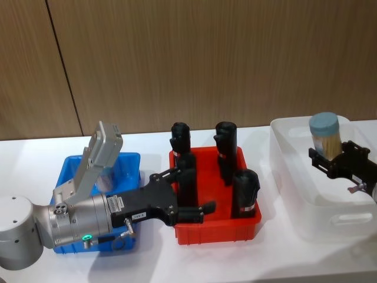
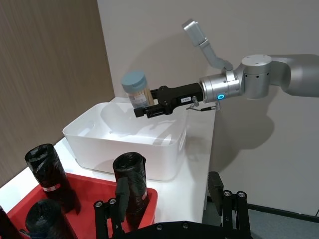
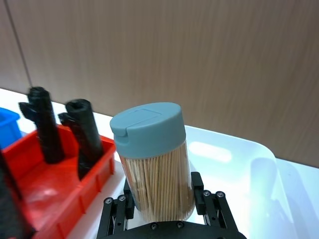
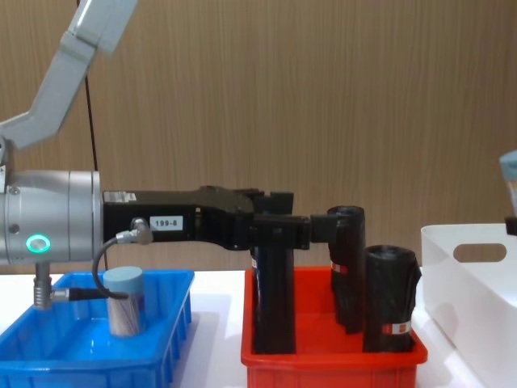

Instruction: Pick the cotton swabs from the blue box and place them into the white box.

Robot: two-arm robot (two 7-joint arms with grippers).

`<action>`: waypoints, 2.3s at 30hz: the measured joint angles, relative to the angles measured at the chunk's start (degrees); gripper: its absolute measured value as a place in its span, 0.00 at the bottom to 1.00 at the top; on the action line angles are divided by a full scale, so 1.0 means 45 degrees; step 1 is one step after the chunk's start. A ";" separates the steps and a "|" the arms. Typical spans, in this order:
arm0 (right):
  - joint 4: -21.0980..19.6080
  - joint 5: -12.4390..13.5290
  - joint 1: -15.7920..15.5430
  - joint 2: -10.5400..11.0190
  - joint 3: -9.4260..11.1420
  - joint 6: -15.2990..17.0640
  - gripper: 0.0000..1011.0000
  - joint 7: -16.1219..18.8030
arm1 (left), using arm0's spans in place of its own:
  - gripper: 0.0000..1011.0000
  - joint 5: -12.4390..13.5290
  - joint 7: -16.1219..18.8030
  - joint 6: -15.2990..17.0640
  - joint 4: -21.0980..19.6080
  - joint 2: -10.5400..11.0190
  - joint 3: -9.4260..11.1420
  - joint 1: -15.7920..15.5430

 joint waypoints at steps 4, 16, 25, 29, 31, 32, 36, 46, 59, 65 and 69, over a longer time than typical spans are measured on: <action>0.0580 -0.0206 0.0344 -0.0102 -0.0013 0.0101 0.65 -0.0106 | 0.99 0.0000 0.0000 0.0000 0.0000 0.0001 0.0000 0.0000; 0.1514 -0.0587 0.0903 -0.0262 -0.0047 0.0158 0.91 -0.0222 | 0.99 0.0000 0.0000 0.0000 0.0001 0.0001 0.0000 0.0000; 0.1520 -0.0625 0.0921 -0.0267 -0.0046 0.0061 0.99 -0.0224 | 0.99 0.0001 0.0000 0.0000 0.0001 0.0001 0.0000 0.0000; 0.1415 -0.0625 0.0846 -0.0280 -0.0046 0.0043 0.99 -0.0266 | 0.99 0.0021 0.0095 -0.0008 -0.0013 0.0001 0.0006 0.0016; 0.1326 -0.0625 0.0777 -0.0294 -0.0048 0.0026 0.99 -0.0310 | 0.99 0.0039 0.0187 -0.0019 -0.0031 0.0000 0.0014 0.0037; 0.1198 -0.0625 0.0674 -0.0319 -0.0057 0.0001 0.99 -0.0355 | 0.99 0.0065 0.0318 -0.0034 -0.0065 0.0000 0.0027 0.0064; 0.0768 -0.0625 0.0342 -0.0393 -0.0089 -0.0075 0.99 -0.0545 | 0.99 0.0168 0.0824 -0.0103 -0.0190 -0.0006 0.0078 0.0178; -0.0786 -0.0624 -0.0870 -0.0654 -0.0192 -0.0348 0.99 -0.1215 | 0.99 0.0510 0.2462 -0.0306 -0.0588 -0.0022 0.0244 0.0545; -0.2845 -0.0615 -0.2470 -0.1007 -0.0318 -0.0716 0.99 -0.2104 | 0.99 0.0973 0.4648 -0.0602 -0.1116 -0.0043 0.0472 0.1034; -0.3805 -0.0610 -0.3218 -0.1174 -0.0381 -0.0889 0.99 -0.2518 | 0.99 0.1178 0.5638 -0.0728 -0.1353 -0.0053 0.0573 0.1248; -0.4403 -0.0606 -0.3685 -0.1277 -0.0418 -0.1000 0.99 -0.2777 | 0.99 0.1316 0.6276 -0.0803 -0.1510 -0.0058 0.0637 0.1396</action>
